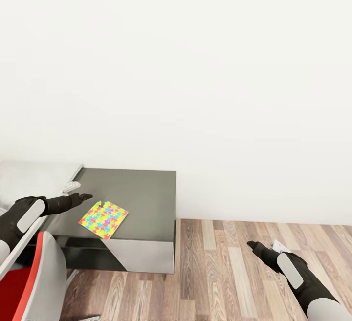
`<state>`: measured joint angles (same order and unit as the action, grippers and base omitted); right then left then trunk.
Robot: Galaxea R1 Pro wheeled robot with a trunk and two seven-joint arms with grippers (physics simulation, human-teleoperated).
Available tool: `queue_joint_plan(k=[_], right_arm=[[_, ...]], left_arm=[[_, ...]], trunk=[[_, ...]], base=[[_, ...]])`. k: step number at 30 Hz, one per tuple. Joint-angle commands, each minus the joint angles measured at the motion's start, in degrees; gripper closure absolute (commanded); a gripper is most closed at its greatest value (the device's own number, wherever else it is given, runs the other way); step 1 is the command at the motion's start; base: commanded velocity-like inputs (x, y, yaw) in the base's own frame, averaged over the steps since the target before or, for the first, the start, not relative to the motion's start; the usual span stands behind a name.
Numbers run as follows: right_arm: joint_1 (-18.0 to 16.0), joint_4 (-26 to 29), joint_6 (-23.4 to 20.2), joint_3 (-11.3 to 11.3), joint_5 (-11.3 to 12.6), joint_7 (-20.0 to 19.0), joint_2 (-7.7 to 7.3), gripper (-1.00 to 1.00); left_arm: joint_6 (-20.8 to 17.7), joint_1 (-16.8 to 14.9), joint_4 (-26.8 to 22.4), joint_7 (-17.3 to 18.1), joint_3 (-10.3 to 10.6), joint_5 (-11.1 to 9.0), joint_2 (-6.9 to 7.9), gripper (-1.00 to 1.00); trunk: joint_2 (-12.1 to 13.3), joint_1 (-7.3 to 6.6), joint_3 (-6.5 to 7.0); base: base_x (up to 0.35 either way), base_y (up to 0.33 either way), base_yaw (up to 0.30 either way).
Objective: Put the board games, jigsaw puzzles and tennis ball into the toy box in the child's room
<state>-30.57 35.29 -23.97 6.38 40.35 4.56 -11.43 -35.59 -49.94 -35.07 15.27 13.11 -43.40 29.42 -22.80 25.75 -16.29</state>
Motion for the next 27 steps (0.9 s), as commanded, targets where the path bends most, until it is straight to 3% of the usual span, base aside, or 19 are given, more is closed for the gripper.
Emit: queue_joint_plan(k=[1,27], right_arm=[[0.0,0.1,-0.3,0.0,0.6,0.5,0.0,-1.0],[0.0,0.0,-0.3,0.0,0.6,0.4,-0.02,-1.0]], left_arm=[[-0.1,-0.1,0.0,0.1,0.2,-0.1,0.09,-1.0],[0.2,-0.1,0.0,-0.2,0.5,0.3,-0.48,-1.0]], trunk=[[-0.1,0.03,-0.21],[-0.1,0.03,-2.19]], base=[[0.0,0.0,0.064],[0.0,-0.015,0.054]])
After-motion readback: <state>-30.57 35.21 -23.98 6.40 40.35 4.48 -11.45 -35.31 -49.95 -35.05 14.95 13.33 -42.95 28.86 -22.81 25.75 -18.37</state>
